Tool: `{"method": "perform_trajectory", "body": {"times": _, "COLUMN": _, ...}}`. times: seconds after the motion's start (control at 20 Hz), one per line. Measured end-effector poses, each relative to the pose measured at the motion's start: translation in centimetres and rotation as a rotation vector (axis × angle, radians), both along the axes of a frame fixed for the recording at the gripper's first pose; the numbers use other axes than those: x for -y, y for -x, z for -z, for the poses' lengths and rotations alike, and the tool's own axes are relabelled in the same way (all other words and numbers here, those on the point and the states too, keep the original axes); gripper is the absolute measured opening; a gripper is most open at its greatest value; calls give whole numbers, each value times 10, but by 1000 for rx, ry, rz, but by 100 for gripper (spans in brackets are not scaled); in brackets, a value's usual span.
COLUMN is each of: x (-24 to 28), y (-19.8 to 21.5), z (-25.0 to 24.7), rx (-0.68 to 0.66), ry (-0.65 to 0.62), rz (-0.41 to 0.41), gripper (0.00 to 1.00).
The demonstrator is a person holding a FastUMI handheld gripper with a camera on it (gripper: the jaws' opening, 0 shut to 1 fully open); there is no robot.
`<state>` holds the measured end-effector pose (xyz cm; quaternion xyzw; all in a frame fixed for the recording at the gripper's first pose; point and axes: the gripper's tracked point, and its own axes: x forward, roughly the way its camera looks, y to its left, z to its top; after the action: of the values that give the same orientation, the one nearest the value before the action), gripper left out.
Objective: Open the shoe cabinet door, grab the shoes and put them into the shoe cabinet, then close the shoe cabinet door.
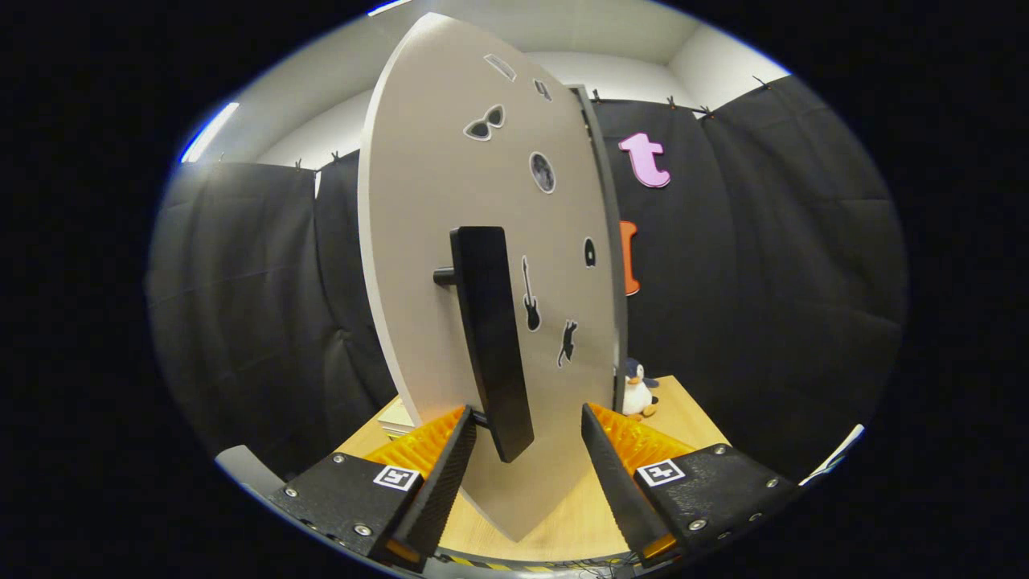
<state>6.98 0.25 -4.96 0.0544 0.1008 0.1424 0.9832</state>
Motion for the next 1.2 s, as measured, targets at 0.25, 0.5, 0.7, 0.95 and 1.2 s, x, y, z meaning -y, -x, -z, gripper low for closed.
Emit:
{"method": "perform_trajectory", "body": {"times": 0.25, "x": -26, "y": -23, "z": 4, "rx": -4, "ry": -12, "rz": -85, "gripper": 91}}
{"method": "perform_trajectory", "body": {"times": 0.5, "x": -58, "y": -56, "z": -1, "rx": 6, "ry": -27, "rz": -148, "gripper": 94}}
{"method": "perform_trajectory", "body": {"times": 0.7, "x": -76, "y": -74, "z": -4, "rx": 10, "ry": -34, "rz": -169, "gripper": 95}}
{"method": "perform_trajectory", "body": {"times": 0.95, "x": -88, "y": -82, "z": -4, "rx": 24, "ry": -15, "rz": -173, "gripper": 95}}
{"method": "perform_trajectory", "body": {"times": 1.2, "x": -95, "y": -90, "z": -6, "rx": 34, "ry": 3, "rz": -172, "gripper": 96}}
